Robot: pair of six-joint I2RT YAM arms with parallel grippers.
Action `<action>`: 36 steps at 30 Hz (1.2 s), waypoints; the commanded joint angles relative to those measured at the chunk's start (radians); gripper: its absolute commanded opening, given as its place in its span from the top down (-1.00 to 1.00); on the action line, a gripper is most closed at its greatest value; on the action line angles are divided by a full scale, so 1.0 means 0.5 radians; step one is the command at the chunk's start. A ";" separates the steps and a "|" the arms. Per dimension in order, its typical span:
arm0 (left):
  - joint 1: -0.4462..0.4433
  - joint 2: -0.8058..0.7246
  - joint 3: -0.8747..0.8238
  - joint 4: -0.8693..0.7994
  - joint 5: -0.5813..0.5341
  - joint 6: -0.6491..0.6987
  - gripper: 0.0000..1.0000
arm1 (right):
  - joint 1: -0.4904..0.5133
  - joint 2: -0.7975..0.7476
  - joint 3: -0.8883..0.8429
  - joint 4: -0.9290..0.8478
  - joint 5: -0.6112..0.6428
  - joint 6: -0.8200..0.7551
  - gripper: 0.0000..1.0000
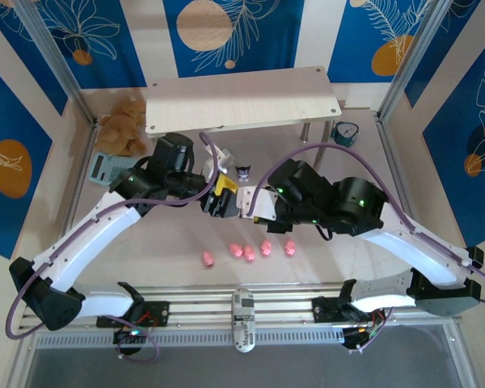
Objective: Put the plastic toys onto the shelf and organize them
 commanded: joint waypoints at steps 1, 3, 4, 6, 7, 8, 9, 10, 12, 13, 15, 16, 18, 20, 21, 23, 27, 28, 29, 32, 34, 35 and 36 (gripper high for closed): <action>-0.023 -0.090 -0.015 0.168 0.100 -0.077 -0.68 | 0.015 0.024 0.031 0.038 0.007 -0.036 1.00; -0.022 -0.091 -0.008 0.170 0.108 -0.077 -0.67 | 0.017 0.044 0.031 0.045 0.011 -0.039 1.00; -0.023 -0.090 0.003 0.132 0.082 -0.048 -0.67 | 0.019 0.054 0.032 0.045 0.008 -0.043 1.00; -0.023 -0.085 0.065 -0.092 -0.081 0.093 -0.67 | 0.016 0.079 0.027 0.043 0.011 -0.043 1.00; -0.021 -0.088 0.087 -0.202 -0.196 0.144 -0.67 | 0.012 0.091 0.014 0.047 0.009 -0.043 1.00; -0.010 -0.100 0.102 -0.297 -0.351 0.176 -0.67 | 0.011 0.103 -0.005 0.058 0.007 -0.046 1.00; 0.007 -0.117 0.107 -0.385 -0.515 0.192 -0.66 | 0.004 0.119 -0.022 0.072 -0.003 -0.051 1.00; 0.026 -0.140 0.104 -0.443 -0.646 0.188 -0.64 | -0.005 0.140 -0.029 0.082 -0.020 -0.047 1.00; 0.064 -0.215 0.065 -0.550 -0.910 0.160 -0.62 | -0.032 0.196 -0.030 0.121 -0.090 -0.047 1.00; 0.075 -0.266 0.039 -0.571 -1.022 0.141 -0.61 | -0.049 0.221 -0.033 0.146 -0.119 -0.053 1.00; 0.105 -0.421 -0.030 -0.596 -1.256 0.082 -0.62 | -0.097 0.293 -0.030 0.215 -0.197 -0.070 1.00; 0.119 -0.497 -0.061 -0.596 -1.328 0.061 -0.63 | -0.119 0.337 -0.028 0.248 -0.228 -0.079 1.00; 0.177 -0.661 -0.127 -0.588 -1.429 0.029 -0.68 | -0.178 0.438 -0.018 0.317 -0.296 -0.105 1.00; 0.255 -0.762 -0.168 -0.585 -1.418 0.020 -0.69 | -0.237 0.539 -0.005 0.383 -0.345 -0.127 1.00; 0.287 -0.792 -0.175 -0.595 -1.412 0.020 -0.69 | -0.270 0.597 0.012 0.412 -0.378 -0.138 1.00; 0.322 -0.830 -0.176 -0.623 -1.411 0.025 -0.69 | -0.334 0.702 0.038 0.472 -0.440 -0.153 1.00; 0.364 -0.903 -0.200 -0.595 -1.435 0.044 -0.72 | -0.418 0.907 0.086 0.637 -0.477 -0.196 1.00; 0.376 -0.910 -0.204 -0.586 -1.437 0.052 -0.72 | -0.432 0.950 0.095 0.672 -0.483 -0.210 1.00; 0.385 -0.916 -0.209 -0.573 -1.434 0.058 -0.73 | -0.447 0.998 0.104 0.711 -0.493 -0.224 1.00; 0.410 -0.907 -0.211 -0.556 -1.404 0.079 -0.73 | -0.492 1.125 0.145 0.823 -0.509 -0.253 1.00; 0.426 -0.898 -0.216 -0.547 -1.394 0.089 -0.73 | -0.510 1.204 0.187 0.860 -0.521 -0.283 1.00; 0.432 -0.893 -0.217 -0.544 -1.390 0.096 -0.73 | -0.517 1.247 0.212 0.874 -0.517 -0.298 1.00; 0.439 -0.892 -0.216 -0.543 -1.390 0.105 -0.74 | -0.523 1.293 0.240 0.885 -0.512 -0.319 1.00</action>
